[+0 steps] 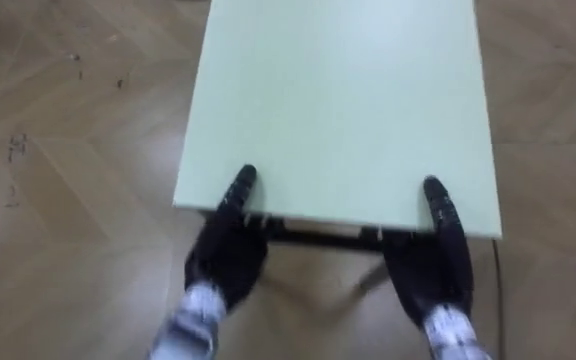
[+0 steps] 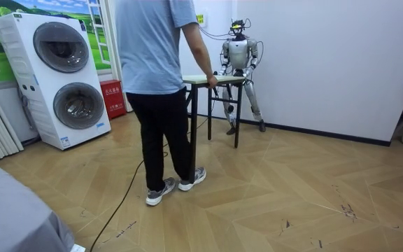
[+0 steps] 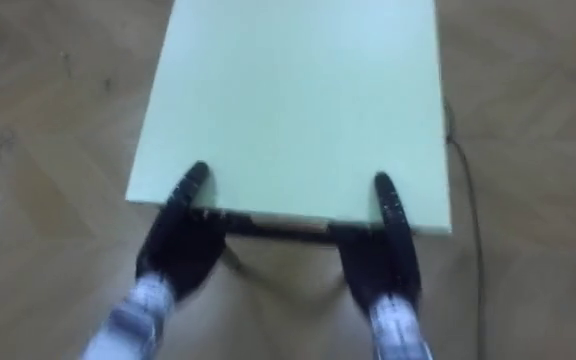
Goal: Move table with human
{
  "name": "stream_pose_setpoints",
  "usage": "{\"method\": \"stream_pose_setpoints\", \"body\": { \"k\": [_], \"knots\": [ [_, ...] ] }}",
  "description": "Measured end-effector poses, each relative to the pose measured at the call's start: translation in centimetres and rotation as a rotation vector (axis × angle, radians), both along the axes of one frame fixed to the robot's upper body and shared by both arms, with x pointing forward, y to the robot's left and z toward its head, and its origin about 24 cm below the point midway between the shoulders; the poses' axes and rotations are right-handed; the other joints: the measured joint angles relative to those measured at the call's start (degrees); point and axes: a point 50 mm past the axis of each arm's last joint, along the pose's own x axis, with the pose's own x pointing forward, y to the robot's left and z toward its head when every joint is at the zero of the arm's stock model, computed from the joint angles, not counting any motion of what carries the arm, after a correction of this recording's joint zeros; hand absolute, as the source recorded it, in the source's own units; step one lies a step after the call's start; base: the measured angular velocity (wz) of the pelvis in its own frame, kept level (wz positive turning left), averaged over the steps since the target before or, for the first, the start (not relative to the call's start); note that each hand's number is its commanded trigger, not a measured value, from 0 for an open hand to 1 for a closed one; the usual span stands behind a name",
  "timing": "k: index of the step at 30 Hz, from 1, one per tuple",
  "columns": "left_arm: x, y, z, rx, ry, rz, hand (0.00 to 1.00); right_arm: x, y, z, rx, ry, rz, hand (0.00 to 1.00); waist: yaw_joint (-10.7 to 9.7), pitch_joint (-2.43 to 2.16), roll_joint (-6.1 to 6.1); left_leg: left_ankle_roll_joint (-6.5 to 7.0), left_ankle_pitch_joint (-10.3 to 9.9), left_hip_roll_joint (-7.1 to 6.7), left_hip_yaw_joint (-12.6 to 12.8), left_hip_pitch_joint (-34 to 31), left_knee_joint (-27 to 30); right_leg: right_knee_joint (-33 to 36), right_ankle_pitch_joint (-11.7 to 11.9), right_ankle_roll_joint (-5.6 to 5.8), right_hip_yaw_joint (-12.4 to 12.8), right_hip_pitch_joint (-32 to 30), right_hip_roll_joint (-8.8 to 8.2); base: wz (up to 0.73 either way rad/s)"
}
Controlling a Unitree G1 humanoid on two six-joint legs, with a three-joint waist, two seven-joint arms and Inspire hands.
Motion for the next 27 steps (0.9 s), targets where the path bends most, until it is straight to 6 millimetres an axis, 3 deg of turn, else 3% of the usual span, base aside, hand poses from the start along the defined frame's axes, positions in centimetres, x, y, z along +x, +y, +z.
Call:
{"method": "stream_pose_setpoints", "body": {
  "k": [1, 2, 3, 4, 5, 6, 7, 8, 9, 10, 11, 12, 13, 14, 15, 16, 17, 18, 19, 20, 22, 24, 26, 27],
  "knots": [
    [-0.5, 1.0, 0.1, 0.002, -0.024, 0.006, 1.0, 0.1, 0.9, 0.2, 0.008, -0.01, 0.033, 1.0, 0.46, -1.06, 1.43, 0.06, -3.32, 1.26, 0.93, -1.95, 1.85, -17.47, 6.4, 0.27, 1.11, -1.79, 4.23, -0.06],
    [-0.6, 1.5, 0.3, 0.015, -0.038, -0.009, 1.0, -0.3, 1.4, 0.3, 0.019, -0.022, 0.034, 1.0, 0.2, -1.29, -1.31, 0.21, -5.73, -0.58, 0.84, -2.39, 3.47, -23.13, 17.25, -1.39, -0.01, -1.99, 2.47, 0.2],
    [-0.5, 1.0, 0.5, -0.018, -0.058, -0.005, 1.0, -0.8, 1.3, 0.9, 0.01, -0.053, 0.031, 1.0, 0.32, -1.27, -2.04, 1.21, -12.15, -1.77, 0.87, -3.19, 8.14, -21.17, 14.04, -2.3, -3.63, -2.66, -0.77, 0.12],
    [-0.2, 0.8, 0.7, -0.035, -0.059, 0.01, 1.0, -0.4, 1.4, 1.0, -0.009, -0.062, 0.03, 1.0, 0.73, -1.31, -2.11, 2.33, -15.14, -3.85, -0.73, -5.25, 11.9, -21.95, 14.66, -3.97, -7.37, -3.06, -2.92, 0.0],
    [-0.1, 0.8, 0.6, -0.041, -0.051, 0.008, 1.0, -0.2, 1.2, 1.0, -0.025, -0.061, 0.027, 1.0, 0.29, -1.38, -2.26, 2.76, -15.67, -5.12, -0.92, -6.52, 13.44, -23.42, 15.57, -4.27, -8.76, -2.75, -4.29, -0.08],
    [0.1, 0.5, 0.1, -0.048, -0.029, 0.0, 1.0, 0.3, 1.0, 0.8, -0.044, -0.051, 0.031, 1.0, -0.61, -1.47, -2.4, 3.85, -16.24, -7.83, -0.38, -8.04, 14.58, -27.29, 18.19, -4.44, -11.87, -1.11, -7.04, 0.17],
    [0.1, 0.0, -0.4, -0.057, -0.006, -0.005, 1.0, 0.4, 0.5, 0.7, -0.063, -0.041, 0.035, 1.0, -1.04, -1.71, -2.72, 4.72, -16.66, -10.53, 0.61, -8.27, 14.64, -32.04, 21.26, -3.34, -13.71, 0.94, -9.05, 0.2],
    [0.2, -0.3, -0.6, -0.059, 0.003, -0.011, 1.0, 0.3, 0.2, 0.5, -0.067, -0.033, 0.027, 1.0, -1.4, -1.83, -2.74, 5.4, -16.98, -11.7, 1.09, -8.44, 14.31, -34.62, 23.24, -2.23, -13.96, 2.06, -9.73, 0.36],
    [0.2, -0.5, -0.9, -0.061, 0.016, -0.014, 1.0, 0.2, 0.0, 0.3, -0.067, -0.019, 0.019, 1.0, -3.14, -2.08, -2.92, 7.47, -17.27, -13.6, 2.08, -9.41, 13.83, -40.44, 27.83, 4.16, -13.86, 4.54, -10.83, 0.6],
    [0.2, -0.5, -0.9, -0.06, 0.018, -0.014, 1.0, 0.0, 0.0, 0.2, -0.061, -0.011, 0.02, 1.0, -4.79, -2.44, -3.52, 8.88, -17.63, -14.95, 2.83, -10.54, 13.21, -45.41, 31.49, 12.52, -12.54, 6.15, -11.76, 0.66],
    [0.2, -0.4, -1.0, -0.055, 0.021, -0.014, 1.0, -0.1, 0.0, 0.1, -0.058, -0.004, 0.022, 1.0, -5.42, -2.39, -3.7, 8.85, -17.92, -14.68, 3.5, -10.99, 13.7, -44.09, 32.02, 13.27, -11.31, 6.14, -11.85, 0.54],
    [0.0, -0.5, -1.6, -0.049, 0.052, -0.014, 1.0, -0.7, -0.3, -0.6, -0.059, 0.032, 0.018, 1.0, -6.04, -2.24, -2.37, 10.27, -18.42, -12.37, 5.31, -11.37, 15.39, -34.62, 26.62, 6.3, -9.01, 5.78, -10.89, 0.4],
    [-0.3, -0.6, -2.1, -0.037, 0.074, -0.026, 1.0, -1.4, -0.5, -1.2, -0.054, 0.063, 0.01, 1.0, -6.22, -2.43, -1.67, 10.98, -18.0, -10.21, 6.67, -11.15, 15.4, -24.27, 19.01, 4.01, -5.49, 5.83, -9.81, 0.36],
    [-0.3, -0.5, -2.1, -0.029, 0.074, -0.031, 1.0, -1.7, -0.4, -1.3, -0.048, 0.068, 0.008, 1.0, -6.2, -2.37, -1.81, 10.98, -17.49, -9.47, 7.83, -10.98, 15.14, -19.86, 15.28, 4.24, -4.13, 6.0, -9.65, 0.43],
    [-0.2, -0.7, -2.1, -0.017, 0.074, -0.044, 1.0, -2.1, -0.5, -1.6, -0.032, 0.077, -0.005, 1.0, -6.35, -2.31, -2.03, 9.91, -16.33, -7.86, 9.92, -10.84, 14.77, -12.57, 8.68, 6.09, -3.08, 7.41, -9.73, 0.4],
    [-0.3, -0.9, -2.1, -0.012, 0.081, -0.053, 1.0, -2.3, -0.6, -1.7, -0.021, 0.085, -0.018, 1.0, -6.35, -2.27, -2.13, 9.49, -15.64, -7.36, 11.09, -10.66, 14.6, -9.78, 5.25, 7.54, -2.84, 9.76, -9.7, 0.29],
    [-0.3, -0.9, -2.0, -0.012, 0.079, -0.055, 1.0, -2.3, -0.5, -1.7, -0.019, 0.085, -0.019, 1.0, -6.13, -2.19, -2.35, 9.47, -15.48, -8.16, 11.15, -10.66, 14.6, -10.71, 5.25, 7.91, -2.82, 10.37, -9.54, -0.17],
    [-0.2, -1.0, -1.8, -0.012, 0.073, -0.054, 1.0, -2.1, -0.4, -1.6, -0.013, 0.079, -0.021, 1.0, -4.78, -2.23, -2.8, 10.1, -14.86, -10.39, 9.44, -11.69, 13.93, -15.2, 5.94, 8.75, -2.69, 11.17, -8.71, -0.69],
    [0.0, -0.9, -1.5, -0.012, 0.061, -0.045, 1.0, -1.4, -0.3, -1.3, -0.014, 0.066, -0.016, 1.0, -3.03, -2.38, -2.45, 12.15, -13.79, -12.11, 6.63, -13.73, 12.2, -21.45, 8.2, 8.86, -1.39, 11.68, -6.95, -0.69],
    [0.2, -0.9, -1.4, -0.011, 0.054, -0.046, 1.0, -1.3, -0.3, -1.3, -0.016, 0.063, -0.019, 1.0, -2.85, -2.34, -2.38, 12.71, -13.12, -11.87, 6.88, -14.16, 11.51, -21.9, 8.71, 9.09, -0.56, 11.83, -6.74, -0.16],
    [0.3, -1.1, -1.4, 0.012, 0.057, -0.055, 1.0, -2.0, 0.0, -1.7, 0.0, 0.081, -0.056, 1.0, -2.38, -2.24, -3.16, 12.95, -10.85, -11.75, 8.97, -12.42, 7.75, -14.77, 1.49, 9.37, -0.64, 15.98, -6.67, 0.18],
    [0.3, -0.7, -1.1, 0.019, 0.045, -0.053, 1.0, -2.0, 0.3, -1.7, 0.008, 0.081, -0.047, 1.0, -1.54, -2.24, -3.59, 12.81, -10.54, -12.05, 9.36, -12.06, 7.23, -15.9, -1.33, 9.79, -0.4, 18.79, -5.79, -0.29],
    [0.1, -0.5, -1.0, 0.025, 0.04, -0.049, 1.0, -2.0, 0.5, -1.7, 0.008, 0.078, -0.047, 1.0, 0.01, -2.27, -3.78, 12.78, -10.52, -12.5, 8.86, -12.12, 7.08, -18.43, -1.51, 9.79, -0.51, 19.17, -5.26, -0.43],
    [0.0, -0.4, -1.0, 0.026, 0.038, -0.044, 1.0, -2.0, 0.6, -1.7, 0.008, 0.079, -0.046, 1.0, 0.92, -2.3, -3.84, 12.76, -10.51, -13.05, 7.26, -12.0, 6.6, -19.93, -1.51, 9.79, -0.53, 19.62, -4.85, -0.39]
  ]
}}
